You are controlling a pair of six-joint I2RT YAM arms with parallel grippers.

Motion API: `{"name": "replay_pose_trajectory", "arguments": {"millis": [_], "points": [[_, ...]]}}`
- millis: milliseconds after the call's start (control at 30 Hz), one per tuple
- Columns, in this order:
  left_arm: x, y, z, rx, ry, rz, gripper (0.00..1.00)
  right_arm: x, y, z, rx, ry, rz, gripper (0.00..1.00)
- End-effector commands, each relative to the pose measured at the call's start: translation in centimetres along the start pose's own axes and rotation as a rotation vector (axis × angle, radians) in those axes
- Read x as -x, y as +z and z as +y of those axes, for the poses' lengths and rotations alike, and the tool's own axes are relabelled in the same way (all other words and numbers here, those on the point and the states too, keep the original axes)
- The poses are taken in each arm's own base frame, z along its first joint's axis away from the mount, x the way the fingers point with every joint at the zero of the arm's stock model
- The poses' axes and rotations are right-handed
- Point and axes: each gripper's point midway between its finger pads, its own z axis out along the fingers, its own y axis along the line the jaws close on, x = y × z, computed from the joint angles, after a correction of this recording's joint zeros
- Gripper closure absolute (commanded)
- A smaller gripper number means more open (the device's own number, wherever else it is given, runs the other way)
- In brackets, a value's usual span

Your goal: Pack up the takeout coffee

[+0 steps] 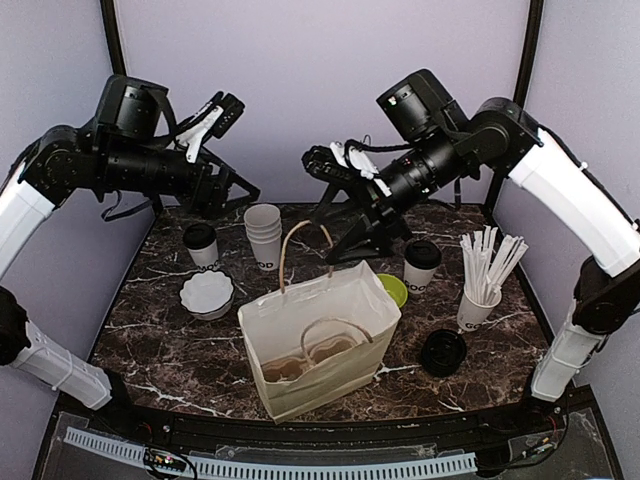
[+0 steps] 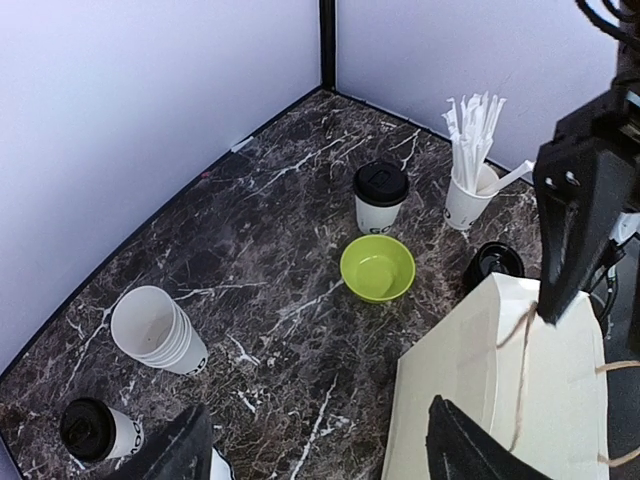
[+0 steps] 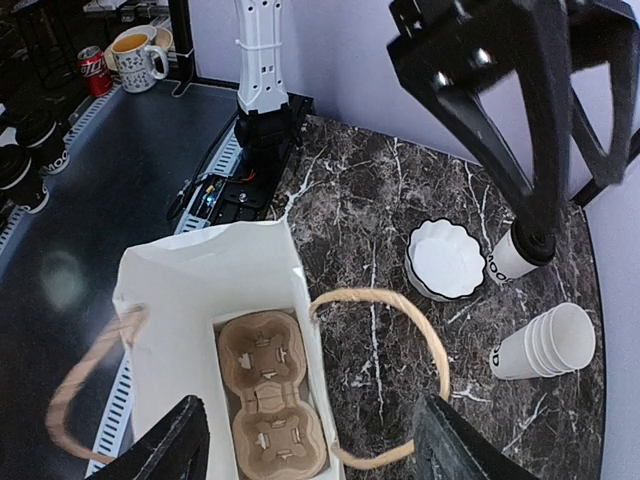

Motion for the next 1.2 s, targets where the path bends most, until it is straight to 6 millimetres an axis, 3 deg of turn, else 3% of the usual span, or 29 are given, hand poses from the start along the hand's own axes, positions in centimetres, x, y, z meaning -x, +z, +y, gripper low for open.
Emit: {"name": "replay_pose_trajectory", "arguments": {"millis": [0,100,167,233,433,500,600,733,800,833,867,900,967,1000,1067,1167], "points": [[-1.0,-1.8,-1.2,-0.072,-0.086,-0.031,0.23,0.4,-2.2,2.3,0.054,-0.032,-0.03,0.29],[-3.2,-1.9,-2.5,-0.144,-0.102,0.005,0.06,0.4,-2.5,3.2,0.086,-0.043,-0.034,0.28],[-4.2,-1.8,-3.7,-0.192,-0.097,0.017,0.02,0.5,-2.9,3.6,0.093,-0.056,-0.036,0.28],[-4.7,-1.2,-4.3,-0.203,-0.088,0.016,0.01,0.7,-3.4,3.7,0.088,-0.064,-0.039,0.28],[-5.3,2.6,-3.5,-0.124,-0.059,0.046,0.02,0.6,-4.3,2.7,0.038,-0.056,-0.044,0.28],[-5.1,3.7,-3.5,-0.121,-0.056,0.049,0.09,0.2,-4.4,2.4,0.019,-0.052,-0.036,0.28],[-4.6,4.9,-5.5,-0.234,-0.046,0.049,0.26,-0.3,-5.0,1.7,-0.026,-0.055,-0.024,0.28],[-4.0,6.1,-6.6,-0.294,-0.035,0.048,0.37,-1.5,-6.1,-0.5,-0.089,-0.026,-0.024,0.28],[-4.1,6.7,-5.7,-0.238,-0.04,0.072,0.44,-2.2,-6.5,-1.3,-0.104,-0.004,-0.03,0.28],[-4.1,6.9,-4.1,-0.146,-0.046,0.093,0.46,-2.5,-6.6,-1.7,-0.109,0.007,-0.034,0.28],[-4.7,6.7,-3.1,-0.086,-0.047,0.129,0.47,-2.8,-6.7,-1.9,-0.111,0.02,-0.035,0.28],[-4.1,6.2,-1.1,0.028,-0.048,0.117,0.48,-3.0,-6.7,-2.1,-0.111,0.027,-0.038,0.28],[-3.3,4.1,0.6,0.117,-0.042,0.096,0.51,-3.3,-6.8,-2.2,-0.109,0.04,-0.041,0.28],[-3.1,3.3,0.7,0.123,-0.035,0.087,0.47,-3.5,-6.7,-2.3,-0.107,0.044,-0.041,0.28],[-2.1,1.2,0.0,0.077,-0.036,0.028,0.41,-3.8,-6.6,-2.6,-0.111,0.055,-0.041,0.28],[-1.5,-1.7,-3.7,-0.119,-0.023,-0.057,0.37,-4.0,-6.8,-3.3,-0.11,0.082,-0.05,0.28]]}}
